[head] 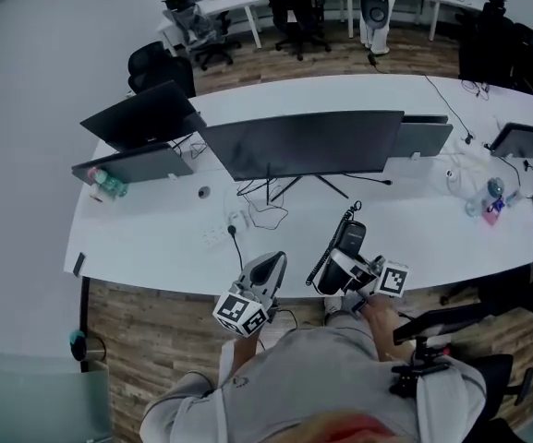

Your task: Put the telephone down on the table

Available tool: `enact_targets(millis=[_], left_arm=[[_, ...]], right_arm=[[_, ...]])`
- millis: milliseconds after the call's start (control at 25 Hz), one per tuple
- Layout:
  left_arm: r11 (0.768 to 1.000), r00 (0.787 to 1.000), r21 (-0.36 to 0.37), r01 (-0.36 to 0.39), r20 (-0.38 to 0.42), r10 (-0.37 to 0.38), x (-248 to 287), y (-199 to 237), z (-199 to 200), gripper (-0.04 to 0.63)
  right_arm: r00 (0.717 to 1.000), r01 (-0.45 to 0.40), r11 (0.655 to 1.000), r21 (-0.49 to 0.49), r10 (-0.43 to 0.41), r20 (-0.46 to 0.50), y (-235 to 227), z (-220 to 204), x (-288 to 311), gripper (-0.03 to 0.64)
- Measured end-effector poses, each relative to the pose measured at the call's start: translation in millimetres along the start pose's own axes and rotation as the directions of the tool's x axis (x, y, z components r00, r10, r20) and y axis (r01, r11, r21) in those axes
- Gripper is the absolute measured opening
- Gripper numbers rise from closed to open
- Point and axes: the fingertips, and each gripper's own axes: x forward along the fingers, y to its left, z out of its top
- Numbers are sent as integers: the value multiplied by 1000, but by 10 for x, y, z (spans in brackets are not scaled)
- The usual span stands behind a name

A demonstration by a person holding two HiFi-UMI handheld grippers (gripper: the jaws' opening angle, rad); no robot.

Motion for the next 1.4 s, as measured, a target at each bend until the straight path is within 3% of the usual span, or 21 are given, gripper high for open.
enact_targets(millis=[40,120,200,240,280,360,480,600,680,720,880,1160,1400], left_arm=[[999,1000,33,1,2,-1,154,3,41,11],[980,999,195,-41,-25,47,413,75,99,11],[920,992,383,-88,-50,116,615,176,170,11],[898,990,429,-100,-48,133,694,221,219,11],[892,990,439,-107,-38,137,752,270,269,11],[912,991,393,-117,-19,135,794,398,321,11],[954,991,270,-128,6,131,794,565,310,11],[990,988,9,-144,67,143,719,667,262,11],[977,979,-161,-140,122,161,687,743,270,11],[974,978,-177,-144,125,168,692,766,259,11],[987,985,-110,-117,112,129,721,808,218,11],[988,974,-111,-106,186,125,582,1117,559,11],[984,969,-147,-101,210,130,471,1278,615,11]], right_arm=[[1000,3,1000,-10,-3,6,-61,133,-11,299],[1000,11,999,-31,-10,24,-189,387,-36,298],[999,21,999,-49,-20,38,-289,600,-72,299],[999,27,998,-61,-25,39,-325,698,-83,299],[999,38,996,-80,-35,38,-370,792,-90,299],[997,66,992,-111,-62,34,-487,925,-83,299],[998,65,994,-90,-64,14,-577,957,18,299],[998,50,995,-86,-52,-21,-577,903,106,298],[997,69,993,-97,-72,-27,-613,929,157,298],[997,73,993,-97,-76,-27,-614,946,191,298],[996,76,992,-104,-80,-37,-577,925,309,299],[997,63,991,-115,-67,-32,-359,873,576,299],[997,68,991,-117,-72,-38,-338,778,772,299]])
